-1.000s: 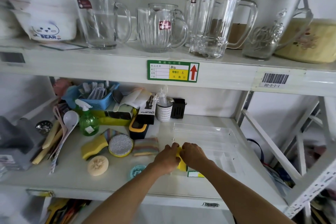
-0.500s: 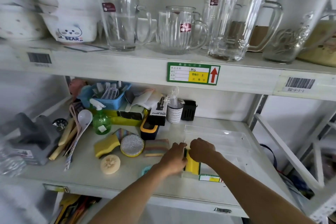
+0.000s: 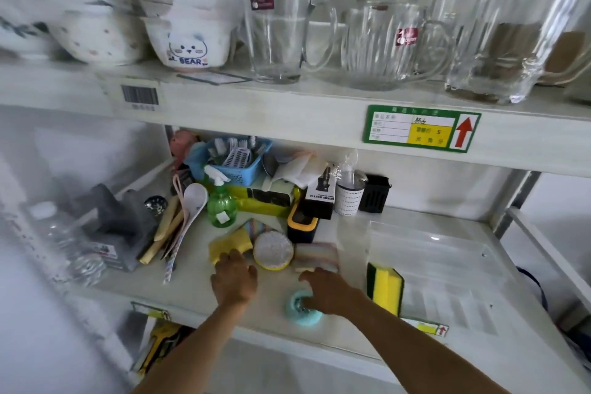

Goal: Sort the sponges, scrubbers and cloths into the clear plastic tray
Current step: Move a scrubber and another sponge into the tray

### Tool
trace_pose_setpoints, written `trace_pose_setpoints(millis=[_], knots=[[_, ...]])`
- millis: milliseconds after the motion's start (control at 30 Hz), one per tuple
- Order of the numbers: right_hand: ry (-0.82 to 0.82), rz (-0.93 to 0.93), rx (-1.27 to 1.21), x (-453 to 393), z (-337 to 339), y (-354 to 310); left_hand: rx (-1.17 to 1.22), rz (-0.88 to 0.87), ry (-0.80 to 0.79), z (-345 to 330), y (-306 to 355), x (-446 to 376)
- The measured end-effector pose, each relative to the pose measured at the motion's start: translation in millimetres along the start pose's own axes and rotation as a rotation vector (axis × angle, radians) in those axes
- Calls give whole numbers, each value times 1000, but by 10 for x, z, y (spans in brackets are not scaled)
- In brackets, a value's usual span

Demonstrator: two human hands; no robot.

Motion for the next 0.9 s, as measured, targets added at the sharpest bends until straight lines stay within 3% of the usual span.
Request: trace_pose_setpoints(millis=[133, 267, 500, 633, 733, 900], knots=[[-14, -56, 66, -75, -170, -16, 60, 240, -59, -33, -454, -79], [-30, -64, 83, -99, -240, -57, 36, 299, -133, -136, -542, -98], [-5, -92, 58, -120, -200, -76, 26, 262, -130, -179, -446, -50], [35, -88, 61, -112, -154, -73, 206, 211, -132, -191, -383, -75], [112, -55, -3, -85, -70, -54, 238, 146, -144, -181, -259, -95], [354, 41, -236, 102, 272, 38, 458, 11, -3, 22, 189, -13]])
Point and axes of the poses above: each hand's wrist, its own x-axis away from the middle knuckle, its own z-axis out of the back of the hand, y = z × x, the point moved 7 cm from there along -x, towards the middle knuckle, and after that the axes turned 10 degrees about -y, right-handed, at the moved point
